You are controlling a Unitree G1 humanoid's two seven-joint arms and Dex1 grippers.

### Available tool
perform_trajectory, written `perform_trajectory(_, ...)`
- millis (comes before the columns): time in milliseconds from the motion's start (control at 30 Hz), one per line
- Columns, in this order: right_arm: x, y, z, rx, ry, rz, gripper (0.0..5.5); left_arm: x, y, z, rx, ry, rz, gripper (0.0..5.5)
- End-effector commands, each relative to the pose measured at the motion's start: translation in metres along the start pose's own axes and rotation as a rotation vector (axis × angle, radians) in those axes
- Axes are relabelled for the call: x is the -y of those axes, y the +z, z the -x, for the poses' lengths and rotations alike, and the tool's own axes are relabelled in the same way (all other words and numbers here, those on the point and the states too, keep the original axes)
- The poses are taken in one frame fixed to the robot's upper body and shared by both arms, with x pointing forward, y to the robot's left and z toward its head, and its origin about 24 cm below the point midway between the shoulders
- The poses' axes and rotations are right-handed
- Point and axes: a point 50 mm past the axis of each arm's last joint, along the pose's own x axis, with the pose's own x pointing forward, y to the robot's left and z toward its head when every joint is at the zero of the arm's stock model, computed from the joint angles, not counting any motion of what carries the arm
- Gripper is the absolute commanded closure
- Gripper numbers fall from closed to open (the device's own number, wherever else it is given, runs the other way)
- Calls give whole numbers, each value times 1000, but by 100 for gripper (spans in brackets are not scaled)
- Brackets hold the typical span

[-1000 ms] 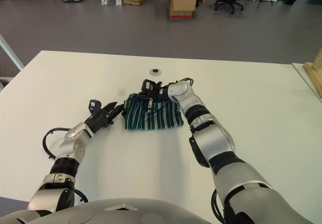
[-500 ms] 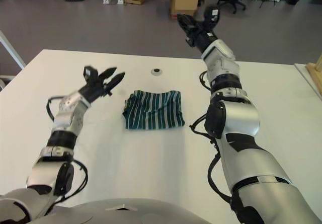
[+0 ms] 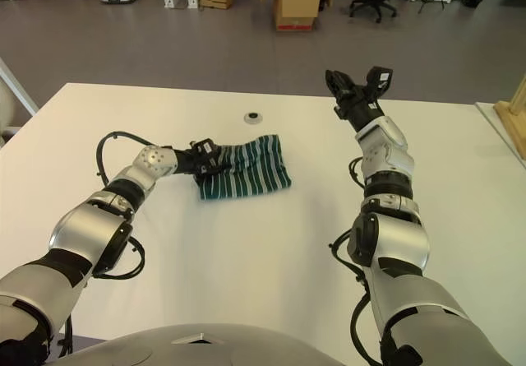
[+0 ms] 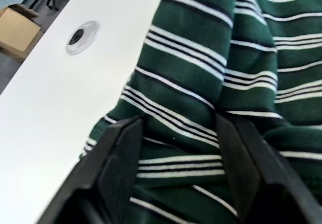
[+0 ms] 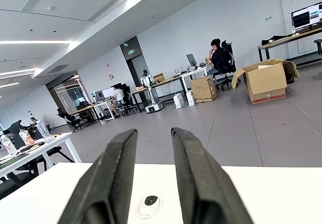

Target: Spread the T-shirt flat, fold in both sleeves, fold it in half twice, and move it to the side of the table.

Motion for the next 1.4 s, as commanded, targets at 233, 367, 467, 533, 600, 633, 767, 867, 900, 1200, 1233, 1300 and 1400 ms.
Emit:
perform_trajectory(233,18,-7,53,74,-165,-23,423,-27,-150,132,-247,637,648,297)
perform_trajectory(367,16,-5,64,92,-194,-22,423,-21,-194,207,-332,936,751,297)
perform_trajectory(467,16,-3,69,105,-212,-21,423,-18,-204,232,-338,1044,768,297)
perform_trajectory(533,15,-5,72,107,-220,-21,423,-25,-196,226,-277,1048,755,297)
perform_trajectory(600,9,-4,71,116,-207,-19,423,-41,-177,213,-133,1031,729,297)
perform_trajectory(633,5,-2,69,131,-194,-18,423,-50,-164,205,-35,1011,703,297)
perform_trajectory(767,-9,9,69,182,-165,-15,423,-76,-123,190,236,971,642,297)
perform_trajectory(867,-22,18,71,246,-163,-26,423,-89,-59,148,549,798,642,297)
perform_trajectory(900,-28,15,71,243,-173,-34,423,-84,-34,126,642,711,671,297)
perform_trajectory(1200,-50,-43,63,-94,-205,123,423,-3,4,39,584,489,781,297)
perform_trajectory(1233,-49,-47,66,-106,-229,138,423,0,6,36,573,498,780,297)
perform_trajectory(1300,-47,-58,68,-140,-280,156,423,8,5,32,544,516,762,297)
perform_trajectory(1400,-48,-66,69,-158,-321,172,423,16,8,28,536,520,742,297)
